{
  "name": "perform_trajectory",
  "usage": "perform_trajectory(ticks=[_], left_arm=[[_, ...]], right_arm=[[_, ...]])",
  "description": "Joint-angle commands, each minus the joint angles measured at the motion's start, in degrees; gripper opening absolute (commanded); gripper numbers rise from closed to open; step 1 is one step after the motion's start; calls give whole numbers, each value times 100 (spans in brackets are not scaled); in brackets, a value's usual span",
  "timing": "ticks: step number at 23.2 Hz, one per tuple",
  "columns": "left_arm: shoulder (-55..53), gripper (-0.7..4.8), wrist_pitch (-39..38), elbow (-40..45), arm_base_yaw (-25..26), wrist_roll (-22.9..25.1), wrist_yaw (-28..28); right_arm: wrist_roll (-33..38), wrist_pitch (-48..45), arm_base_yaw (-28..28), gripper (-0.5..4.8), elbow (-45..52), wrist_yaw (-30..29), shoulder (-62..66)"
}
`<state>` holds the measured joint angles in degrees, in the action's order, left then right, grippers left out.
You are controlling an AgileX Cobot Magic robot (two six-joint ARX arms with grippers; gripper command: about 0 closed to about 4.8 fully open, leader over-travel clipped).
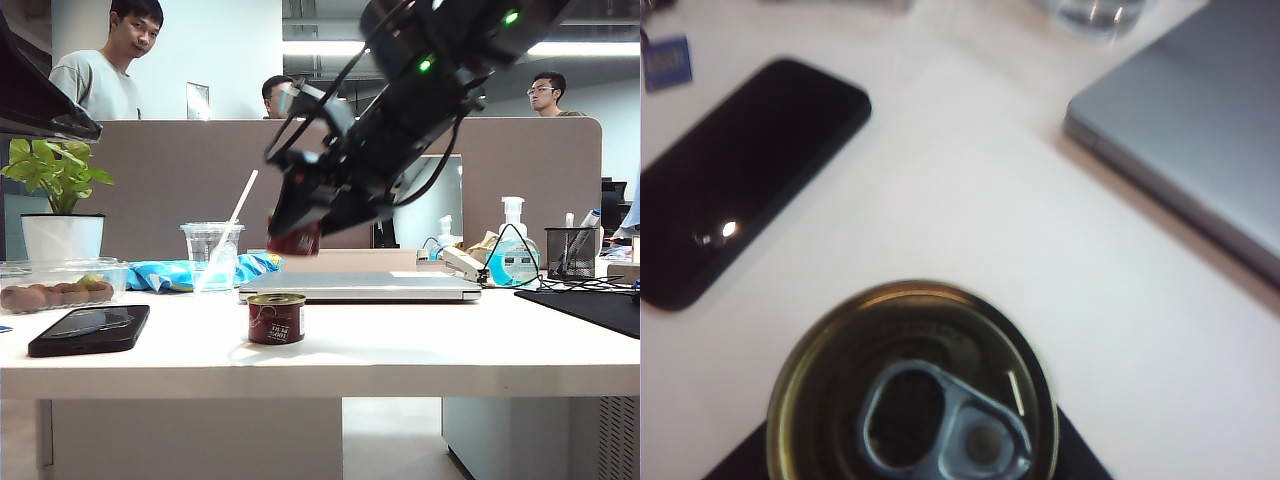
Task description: Stack a can of tomatoes on the right onto the can of tomatoes on the left.
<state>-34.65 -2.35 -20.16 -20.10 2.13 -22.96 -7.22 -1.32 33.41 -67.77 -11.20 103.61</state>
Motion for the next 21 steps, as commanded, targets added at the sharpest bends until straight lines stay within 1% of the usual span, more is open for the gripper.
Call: perform_trajectory(ticks=[1,4,6,7,13,19,21], left_arm=[[4,-4,70,-20,9,46,-37],[4,-4,70,-20,9,46,-33],[4,-4,68,-20,9,46,-33],[4,-4,70,-20,9,46,-35],[4,-4,70,-20,9,46,-37],[4,-4,70,-20,9,46,-35],[4,-4,70,-20,9,46,-35]], right_arm=[[-31,79,179,265,-120,-31,157],[-31,219,310,265,-129,-26,262],[-35,306,389,265,-129,107,308],[-52,330,446,265,-127,280,343],[-57,278,448,265,-140,284,334],[-57,334,442,265,-140,411,317],[-57,391,442,265,-138,640,317]])
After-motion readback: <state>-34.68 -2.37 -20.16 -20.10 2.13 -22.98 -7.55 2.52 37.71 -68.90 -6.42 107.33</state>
